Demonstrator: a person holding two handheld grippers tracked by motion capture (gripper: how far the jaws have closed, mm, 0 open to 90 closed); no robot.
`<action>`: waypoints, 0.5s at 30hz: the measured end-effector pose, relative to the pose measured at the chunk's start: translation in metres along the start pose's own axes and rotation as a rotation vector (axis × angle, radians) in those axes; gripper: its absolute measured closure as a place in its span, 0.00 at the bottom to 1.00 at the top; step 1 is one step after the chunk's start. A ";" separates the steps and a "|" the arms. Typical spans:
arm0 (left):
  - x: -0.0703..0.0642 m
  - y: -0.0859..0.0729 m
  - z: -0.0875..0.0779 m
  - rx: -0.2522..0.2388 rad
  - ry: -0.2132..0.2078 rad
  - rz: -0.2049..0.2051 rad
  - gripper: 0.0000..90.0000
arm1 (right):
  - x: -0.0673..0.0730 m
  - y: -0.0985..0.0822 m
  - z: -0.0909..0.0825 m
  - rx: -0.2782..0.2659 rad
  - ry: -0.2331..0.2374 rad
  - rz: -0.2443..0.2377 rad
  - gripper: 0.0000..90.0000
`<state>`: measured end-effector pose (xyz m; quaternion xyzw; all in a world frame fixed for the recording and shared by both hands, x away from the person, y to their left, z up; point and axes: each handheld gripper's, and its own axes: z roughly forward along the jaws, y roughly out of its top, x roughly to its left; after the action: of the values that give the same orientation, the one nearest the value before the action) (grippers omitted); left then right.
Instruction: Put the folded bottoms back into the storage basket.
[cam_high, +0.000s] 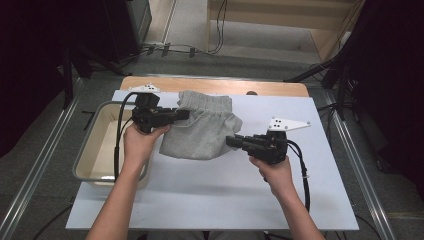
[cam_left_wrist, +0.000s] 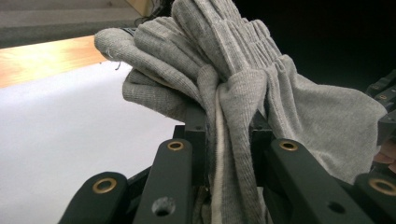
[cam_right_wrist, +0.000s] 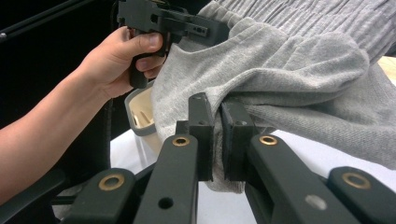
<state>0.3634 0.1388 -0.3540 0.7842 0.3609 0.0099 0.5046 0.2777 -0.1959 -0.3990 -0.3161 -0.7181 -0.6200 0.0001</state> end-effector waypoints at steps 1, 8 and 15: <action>0.000 0.000 -0.001 0.001 0.001 0.001 0.85 | 0.000 0.000 0.000 0.000 0.000 0.000 0.92; 0.004 0.000 -0.014 -0.004 0.015 -0.002 0.85 | 0.004 0.004 0.010 0.009 0.012 -0.006 0.92; 0.009 -0.002 -0.027 -0.011 0.024 -0.007 0.85 | 0.010 0.010 0.021 0.014 0.028 -0.017 0.92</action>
<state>0.3583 0.1653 -0.3456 0.7799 0.3695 0.0195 0.5048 0.2824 -0.1725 -0.3912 -0.3013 -0.7250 -0.6193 0.0072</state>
